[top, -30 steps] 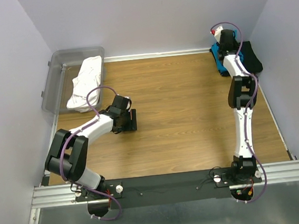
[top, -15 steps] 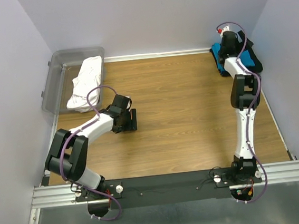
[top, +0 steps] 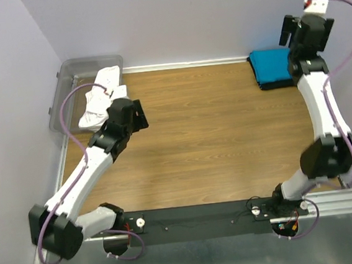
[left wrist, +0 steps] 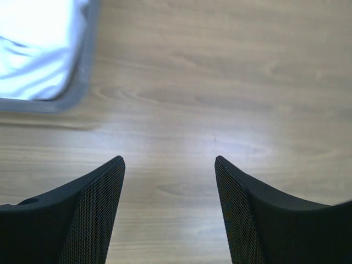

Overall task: Fold and stack the t-shirts
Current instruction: Reset both grippers

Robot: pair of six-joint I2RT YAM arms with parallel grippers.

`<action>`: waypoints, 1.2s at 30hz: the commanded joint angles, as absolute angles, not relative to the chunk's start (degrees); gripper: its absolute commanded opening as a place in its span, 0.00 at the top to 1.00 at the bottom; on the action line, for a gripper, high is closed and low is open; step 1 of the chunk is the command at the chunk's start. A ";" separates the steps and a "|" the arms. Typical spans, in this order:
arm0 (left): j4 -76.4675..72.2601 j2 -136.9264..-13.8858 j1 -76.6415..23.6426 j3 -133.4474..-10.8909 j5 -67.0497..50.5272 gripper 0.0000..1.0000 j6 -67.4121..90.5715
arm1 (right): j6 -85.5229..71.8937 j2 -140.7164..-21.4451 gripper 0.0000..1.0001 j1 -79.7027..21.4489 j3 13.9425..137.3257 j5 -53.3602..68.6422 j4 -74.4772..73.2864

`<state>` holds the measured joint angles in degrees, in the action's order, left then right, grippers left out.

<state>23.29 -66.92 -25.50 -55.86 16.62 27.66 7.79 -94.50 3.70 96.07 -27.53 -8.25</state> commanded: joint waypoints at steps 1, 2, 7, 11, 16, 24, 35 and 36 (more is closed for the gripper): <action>25.31 -59.95 -25.14 -56.69 30.31 0.25 31.28 | -8.16 -81.68 0.00 3.60 87.03 -13.22 -15.82; 26.53 -57.59 -25.22 -56.34 33.54 0.25 33.20 | -9.74 -75.73 0.00 3.60 83.79 -10.75 -15.91; 30.23 -50.55 -25.14 -54.49 41.21 0.25 38.66 | -13.53 -56.75 0.00 3.52 71.91 -10.52 -16.61; 30.94 -41.52 -25.22 -51.86 43.59 0.23 41.56 | -13.01 -43.55 0.00 2.55 64.01 -17.37 -17.75; 26.11 -31.22 -25.22 -45.54 43.16 0.22 40.43 | -12.04 -29.37 0.00 2.55 55.56 -18.71 -18.28; 18.38 -18.90 -25.22 -37.27 42.02 0.01 38.59 | -12.03 -23.38 0.00 2.29 49.14 -23.37 -20.48; 18.64 -17.42 -25.22 -32.70 43.77 0.01 39.56 | -11.43 -21.88 0.00 0.71 44.30 -19.34 -20.39; 18.02 -16.62 -25.22 -32.09 43.60 0.01 39.12 | -11.25 -21.71 0.00 0.53 44.12 -19.16 -20.39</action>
<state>20.56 -19.22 -25.50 -33.82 40.97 39.31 -11.66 -22.79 1.58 45.39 -20.29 -19.84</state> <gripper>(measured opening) 0.985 0.998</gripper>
